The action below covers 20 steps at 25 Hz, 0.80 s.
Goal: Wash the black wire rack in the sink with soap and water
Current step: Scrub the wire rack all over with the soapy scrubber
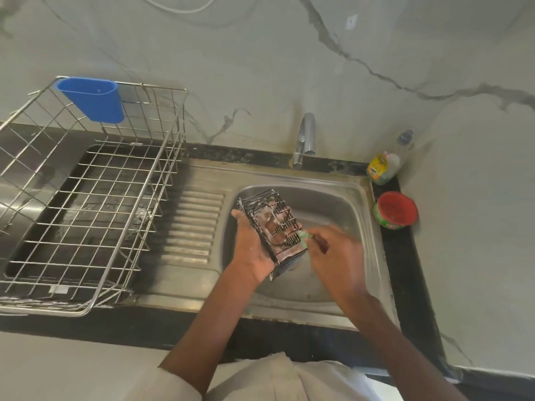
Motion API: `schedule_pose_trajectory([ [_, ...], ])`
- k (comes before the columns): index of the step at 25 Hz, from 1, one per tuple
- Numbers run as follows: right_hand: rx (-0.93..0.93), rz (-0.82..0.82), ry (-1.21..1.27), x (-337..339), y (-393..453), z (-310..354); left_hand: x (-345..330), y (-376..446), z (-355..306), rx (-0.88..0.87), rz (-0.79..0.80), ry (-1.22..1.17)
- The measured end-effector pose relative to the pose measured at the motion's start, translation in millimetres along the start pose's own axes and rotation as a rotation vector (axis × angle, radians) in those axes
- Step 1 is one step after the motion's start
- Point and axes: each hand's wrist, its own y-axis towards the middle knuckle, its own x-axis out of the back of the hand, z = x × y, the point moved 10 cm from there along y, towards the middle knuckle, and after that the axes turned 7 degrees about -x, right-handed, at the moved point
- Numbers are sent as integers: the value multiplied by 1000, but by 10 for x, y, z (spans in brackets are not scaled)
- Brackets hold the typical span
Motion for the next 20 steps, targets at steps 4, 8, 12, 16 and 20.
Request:
schedule_pose_trajectory([
  [4, 177, 28, -15, -133, -182, 301, -81, -77, 16, -36, 18, 68],
  [8, -22, 16, 23, -23, 182, 69, -125, -124, 59, -57, 57, 128],
  [12, 8, 138, -44, -221, 587, 364, -246, -198, 144, -71, 101, 125],
  [16, 175, 152, -105, -156, 173, 352, -143, -158, -5, -111, 90, -2],
  [20, 37, -61, 9, 33, -46, 33, -85, -137, -82, -154, 45, -39],
])
